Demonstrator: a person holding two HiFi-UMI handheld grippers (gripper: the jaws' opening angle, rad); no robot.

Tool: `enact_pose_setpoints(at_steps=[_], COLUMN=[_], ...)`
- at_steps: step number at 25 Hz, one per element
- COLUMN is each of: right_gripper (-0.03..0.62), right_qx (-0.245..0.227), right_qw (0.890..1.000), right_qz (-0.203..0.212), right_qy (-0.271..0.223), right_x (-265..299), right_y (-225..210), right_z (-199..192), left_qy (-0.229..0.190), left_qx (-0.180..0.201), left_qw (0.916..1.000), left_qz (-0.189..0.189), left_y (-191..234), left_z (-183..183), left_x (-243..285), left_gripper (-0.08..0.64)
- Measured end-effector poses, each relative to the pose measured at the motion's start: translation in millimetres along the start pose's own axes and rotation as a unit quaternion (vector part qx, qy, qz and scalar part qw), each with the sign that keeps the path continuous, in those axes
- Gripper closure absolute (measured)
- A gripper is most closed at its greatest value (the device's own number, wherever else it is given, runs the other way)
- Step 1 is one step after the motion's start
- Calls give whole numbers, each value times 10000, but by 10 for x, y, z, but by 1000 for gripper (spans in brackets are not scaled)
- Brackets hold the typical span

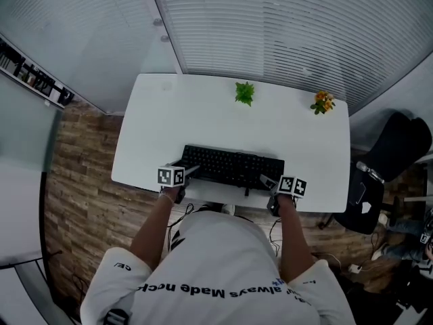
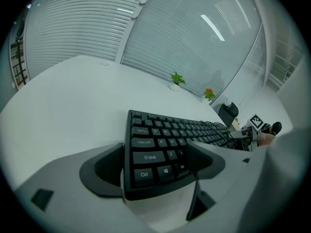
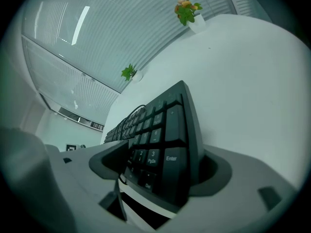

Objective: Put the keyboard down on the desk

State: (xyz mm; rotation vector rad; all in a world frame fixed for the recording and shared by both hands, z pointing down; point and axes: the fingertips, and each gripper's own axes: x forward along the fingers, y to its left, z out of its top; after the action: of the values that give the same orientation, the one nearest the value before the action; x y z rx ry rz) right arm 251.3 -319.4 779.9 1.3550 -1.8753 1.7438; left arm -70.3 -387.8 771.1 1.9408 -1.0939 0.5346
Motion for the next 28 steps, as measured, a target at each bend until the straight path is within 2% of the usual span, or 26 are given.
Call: enact_pose_setpoints(at_steps=[15,18,23,28], right_gripper=[169,143,143,130], right_qx=[-430,-662,-719,-942], right_qw=[9977,9946,9933,9883], right_qz=[-524,-805,-906,-1199], right_qy=[-41,-14,-14,-20], right_x=[17,12,22,17], right_y=[-45,-92,-99,-152], right_z=[10,18,19,22], left_qy=[34,41,34,94], left_qx=[32,68,101,204], left_qw=[10000,9999,9998,9993], left_qz=[88,122,160,302], left_y=[54,58,58,55], left_z=[-51,-52,-61,-85], left_x=[15,11,16,14], left_gripper=[161,161,161,161])
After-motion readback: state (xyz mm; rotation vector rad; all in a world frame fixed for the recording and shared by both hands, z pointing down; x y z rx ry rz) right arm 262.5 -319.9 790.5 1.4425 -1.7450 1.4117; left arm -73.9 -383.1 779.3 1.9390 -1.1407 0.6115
